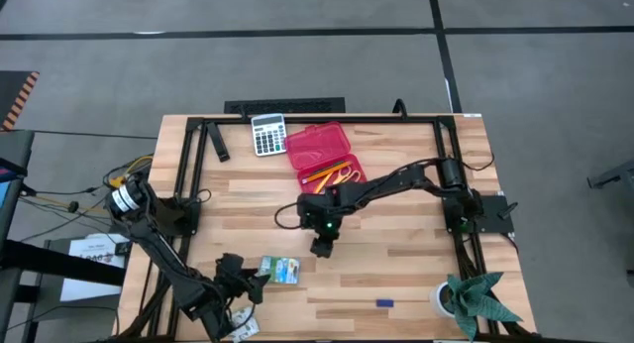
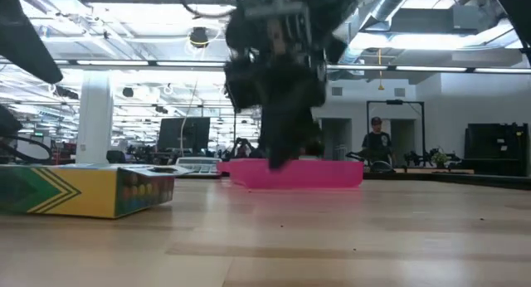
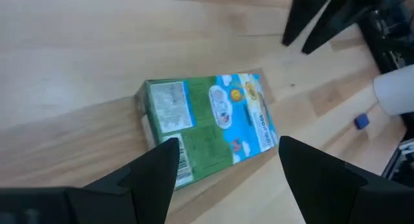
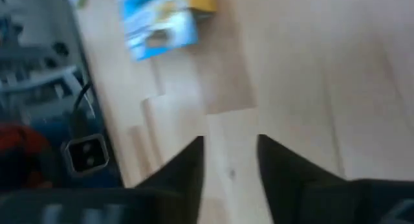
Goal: Pack school essentials
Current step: Put the orange crayon box into the red supply box
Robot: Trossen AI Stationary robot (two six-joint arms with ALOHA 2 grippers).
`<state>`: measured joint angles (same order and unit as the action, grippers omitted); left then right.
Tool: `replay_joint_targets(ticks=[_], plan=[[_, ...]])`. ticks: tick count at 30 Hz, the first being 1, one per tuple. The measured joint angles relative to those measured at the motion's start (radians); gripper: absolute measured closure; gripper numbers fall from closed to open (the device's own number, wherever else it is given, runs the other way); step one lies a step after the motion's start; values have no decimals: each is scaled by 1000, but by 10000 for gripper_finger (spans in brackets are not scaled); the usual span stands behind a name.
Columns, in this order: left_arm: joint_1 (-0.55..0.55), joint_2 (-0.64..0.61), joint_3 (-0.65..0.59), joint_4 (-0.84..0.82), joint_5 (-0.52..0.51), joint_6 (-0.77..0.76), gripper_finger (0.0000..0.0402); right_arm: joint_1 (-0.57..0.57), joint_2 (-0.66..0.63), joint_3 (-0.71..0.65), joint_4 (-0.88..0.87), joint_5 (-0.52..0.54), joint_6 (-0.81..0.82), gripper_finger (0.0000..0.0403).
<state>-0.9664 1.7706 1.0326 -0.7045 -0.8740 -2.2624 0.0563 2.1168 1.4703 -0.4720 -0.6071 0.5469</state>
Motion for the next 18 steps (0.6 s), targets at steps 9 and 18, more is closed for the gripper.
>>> replay_joint_targets(ticks=[9,18], plan=[[22,0,-77,125,-73,17,142,61,4,-185,541,2,386,129],[34,0,-172,325,-77,24,142,99,63,-193,744,93,538,129]])
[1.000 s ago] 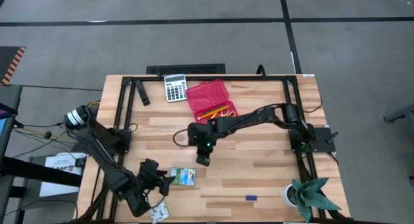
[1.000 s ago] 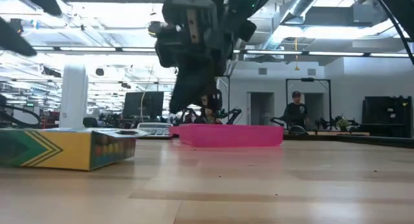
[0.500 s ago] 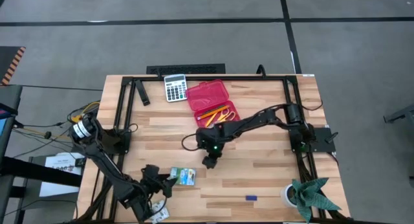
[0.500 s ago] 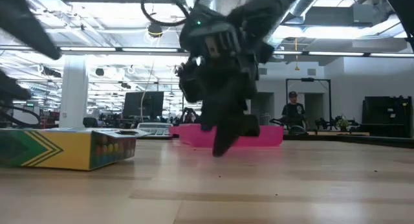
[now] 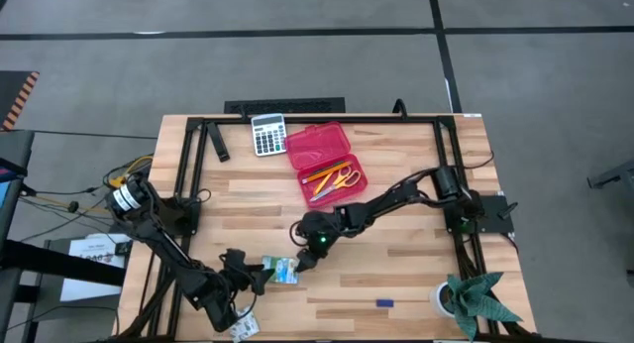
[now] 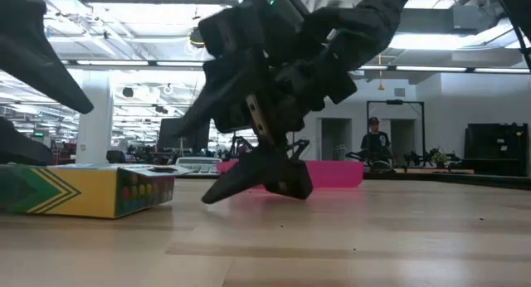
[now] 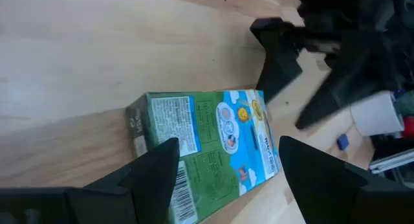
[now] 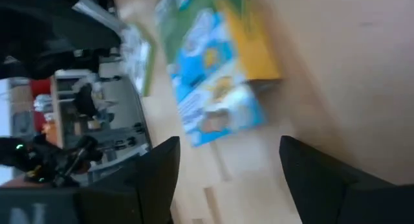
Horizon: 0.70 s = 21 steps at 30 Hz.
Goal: Pack school essentials
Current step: Put the orange crayon box into the red supply box
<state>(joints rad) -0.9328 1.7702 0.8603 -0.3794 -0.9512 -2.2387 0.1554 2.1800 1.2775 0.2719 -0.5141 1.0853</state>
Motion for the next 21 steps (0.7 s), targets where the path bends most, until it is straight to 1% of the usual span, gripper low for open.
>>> replay_joint_targets(ticks=[4,7,10,13,19,21], plan=[[15,0,-2,17,-4,5,142,15,27,3,86,-29,51,129],[31,0,-2,43,-3,47,142,15,30,2,117,-37,50,131],[42,0,-2,49,1,68,142,9,30,2,113,-37,44,150],[54,-1,-2,60,-1,84,142,7,32,2,107,-37,49,186],[69,-1,-2,93,-3,131,142,8,32,1,106,-24,44,285],[70,-1,-2,94,-3,140,142,7,32,1,105,-11,37,310]])
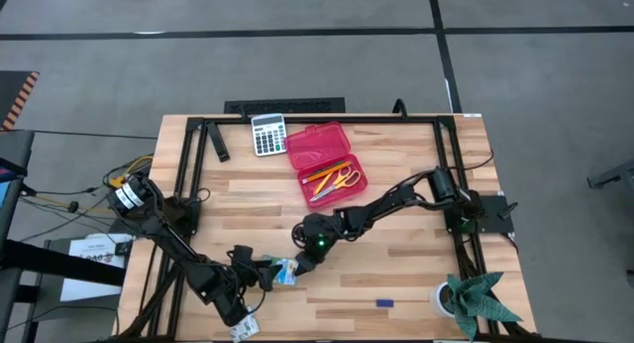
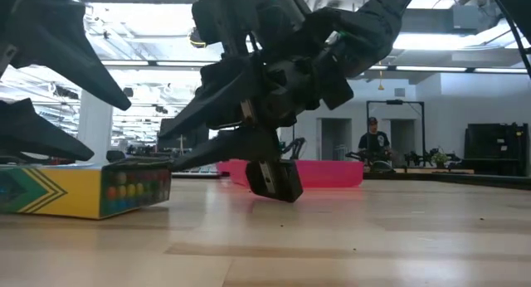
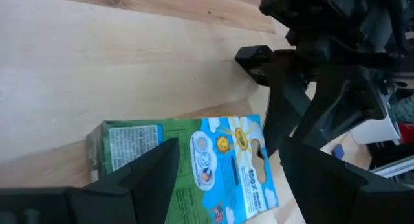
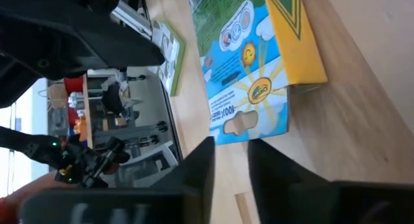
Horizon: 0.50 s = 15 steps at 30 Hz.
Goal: Pack school essentials
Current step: Put the orange crayon box into the red supply box
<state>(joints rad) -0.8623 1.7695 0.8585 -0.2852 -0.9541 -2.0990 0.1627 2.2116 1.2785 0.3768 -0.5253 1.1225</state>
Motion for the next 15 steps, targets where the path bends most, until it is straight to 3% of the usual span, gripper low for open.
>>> replay_joint_targets(ticks=[3,6,15], plan=[[1,0,0,2,0,2,142,-3,0,0,-2,1,-1,326],[1,0,0,2,4,12,142,-7,0,0,-30,2,-9,316],[1,0,0,0,6,35,142,-8,0,0,-83,27,-13,184]])
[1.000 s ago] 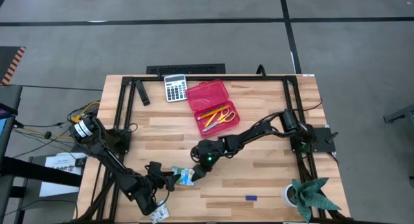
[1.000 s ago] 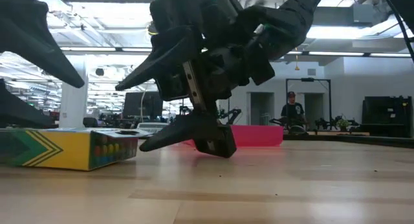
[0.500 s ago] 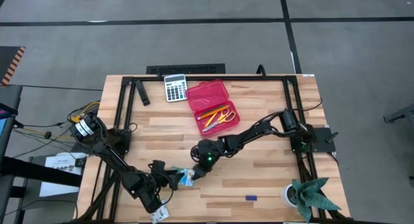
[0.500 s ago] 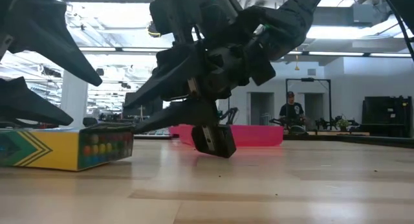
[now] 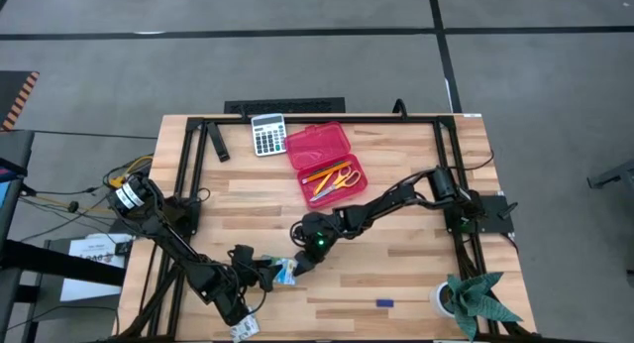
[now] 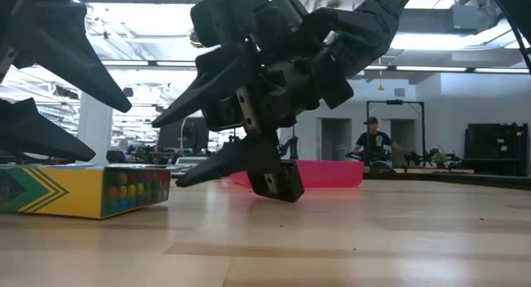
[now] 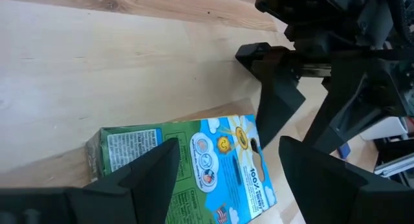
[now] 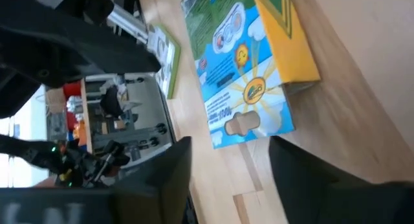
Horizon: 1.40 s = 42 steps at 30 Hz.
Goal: Pack school essentials
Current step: Put the orange crayon box into the red supply box
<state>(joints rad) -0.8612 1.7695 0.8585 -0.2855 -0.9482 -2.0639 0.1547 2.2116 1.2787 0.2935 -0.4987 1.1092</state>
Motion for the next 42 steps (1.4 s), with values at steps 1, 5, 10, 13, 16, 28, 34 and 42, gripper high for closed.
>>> replay_joint_targets(ticks=[1,5,10,13,16,28,34,42], plan=[[0,0,0,0,0,1,142,1,0,0,-1,11,4,175],[2,0,0,-3,-1,1,142,1,0,0,-1,40,8,166],[13,0,0,2,-7,14,142,-3,0,-1,41,66,-8,186],[28,0,0,33,-3,51,142,-4,0,-1,46,94,-10,196],[40,0,0,54,-2,88,142,-4,0,-1,49,101,-10,202],[54,0,0,60,-7,100,142,9,0,-1,44,105,-53,337],[54,0,0,61,-33,91,142,9,0,-1,36,104,-55,396],[36,-26,0,76,-32,81,142,-6,-23,-3,-32,45,-106,400]])
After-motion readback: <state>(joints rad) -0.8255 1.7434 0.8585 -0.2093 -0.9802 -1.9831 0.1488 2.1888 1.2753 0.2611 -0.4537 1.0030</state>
